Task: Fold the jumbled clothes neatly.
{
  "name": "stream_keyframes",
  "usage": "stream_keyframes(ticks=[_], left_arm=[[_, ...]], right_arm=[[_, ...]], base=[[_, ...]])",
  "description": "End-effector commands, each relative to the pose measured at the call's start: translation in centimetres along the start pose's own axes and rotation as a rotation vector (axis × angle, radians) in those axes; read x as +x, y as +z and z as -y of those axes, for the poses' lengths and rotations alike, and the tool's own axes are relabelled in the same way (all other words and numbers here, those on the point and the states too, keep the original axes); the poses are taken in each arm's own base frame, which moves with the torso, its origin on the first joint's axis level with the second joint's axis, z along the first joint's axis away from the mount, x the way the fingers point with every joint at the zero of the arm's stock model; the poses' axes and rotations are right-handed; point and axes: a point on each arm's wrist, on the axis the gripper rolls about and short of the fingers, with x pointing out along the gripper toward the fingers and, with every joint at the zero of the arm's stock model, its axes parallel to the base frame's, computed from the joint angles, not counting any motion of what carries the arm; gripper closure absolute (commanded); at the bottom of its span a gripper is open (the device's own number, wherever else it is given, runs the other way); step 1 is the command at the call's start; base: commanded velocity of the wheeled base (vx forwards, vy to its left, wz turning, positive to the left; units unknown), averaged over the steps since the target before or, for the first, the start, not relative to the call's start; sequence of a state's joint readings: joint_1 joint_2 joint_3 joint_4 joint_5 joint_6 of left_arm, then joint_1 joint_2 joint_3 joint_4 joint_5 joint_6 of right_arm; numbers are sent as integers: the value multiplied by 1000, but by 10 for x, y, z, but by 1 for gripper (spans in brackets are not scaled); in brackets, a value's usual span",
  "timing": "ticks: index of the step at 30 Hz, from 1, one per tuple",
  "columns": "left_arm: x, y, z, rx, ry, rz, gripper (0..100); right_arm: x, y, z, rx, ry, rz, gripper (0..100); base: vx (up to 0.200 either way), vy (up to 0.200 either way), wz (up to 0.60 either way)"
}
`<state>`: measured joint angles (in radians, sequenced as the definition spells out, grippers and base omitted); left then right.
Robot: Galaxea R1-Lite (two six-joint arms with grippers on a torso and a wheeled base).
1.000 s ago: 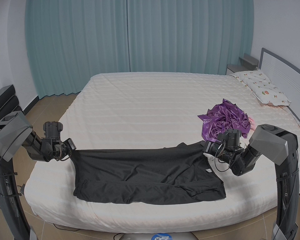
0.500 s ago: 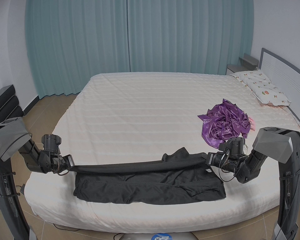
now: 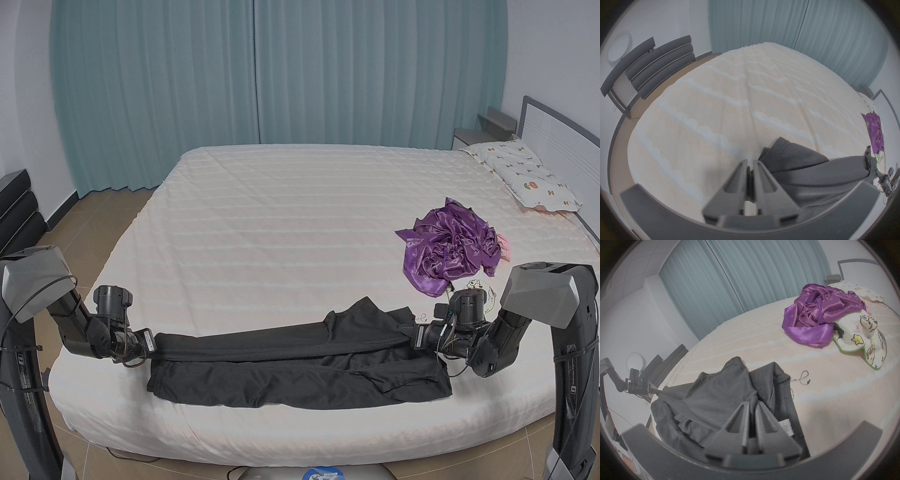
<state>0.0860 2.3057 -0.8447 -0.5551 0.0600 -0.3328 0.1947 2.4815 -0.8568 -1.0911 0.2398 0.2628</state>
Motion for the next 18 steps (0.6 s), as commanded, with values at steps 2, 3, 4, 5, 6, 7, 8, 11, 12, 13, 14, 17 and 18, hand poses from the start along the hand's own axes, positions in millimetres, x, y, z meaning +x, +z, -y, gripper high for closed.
stream_keyframes(ticks=[2, 3, 4, 5, 6, 7, 8, 11, 12, 13, 14, 17, 18], left_arm=[[10, -7, 3, 7, 2, -25, 0], [10, -7, 3, 4, 2, -25, 0], [10, -7, 3, 4, 2, -25, 0], [9, -7, 3, 2, 5, -23, 0], [8, -6, 3, -4, 5, -20, 0], [8, -5, 2, -7, 4, -18, 0], [4, -5, 0, -13, 1, -18, 0], [-11, 6, -7, -59, -5, 18, 0], [-17, 8, -9, -76, -18, 24, 0], [-23, 10, -11, -90, -36, 26, 0], [-29, 12, -13, -107, -57, 27, 0], [-51, 16, -26, -164, -124, 27, 0], [-62, 14, -29, -195, -157, 19, 0]], right_arm=[[4, -4, 1, 11, 5, -3, 0], [4, -2, 1, 14, 6, 6, 0], [3, -1, 1, 17, 5, 14, 0], [0, 4, 1, 30, 7, 39, 0], [-3, 8, 1, 44, 9, 60, 0], [-4, 10, 1, 51, 11, 70, 0], [-11, 18, 2, 90, 12, 104, 0], [-30, 30, -3, 180, 22, 140, 0], [-36, 31, -4, 214, 24, 142, 0], [-41, 31, -6, 242, 19, 139, 0], [-46, 29, -8, 262, 18, 134, 0], [-63, 23, -13, 317, 5, 109, 0], [-72, 21, -15, 354, -15, 108, 0]], base=[[0, 0, 0], [0, 0, 0], [0, 0, 0], [0, 0, 0], [0, 0, 0], [0, 0, 0], [0, 0, 0], [0, 0, 0], [0, 0, 0], [0, 0, 0], [0, 0, 0], [0, 0, 0], [0, 0, 0]])
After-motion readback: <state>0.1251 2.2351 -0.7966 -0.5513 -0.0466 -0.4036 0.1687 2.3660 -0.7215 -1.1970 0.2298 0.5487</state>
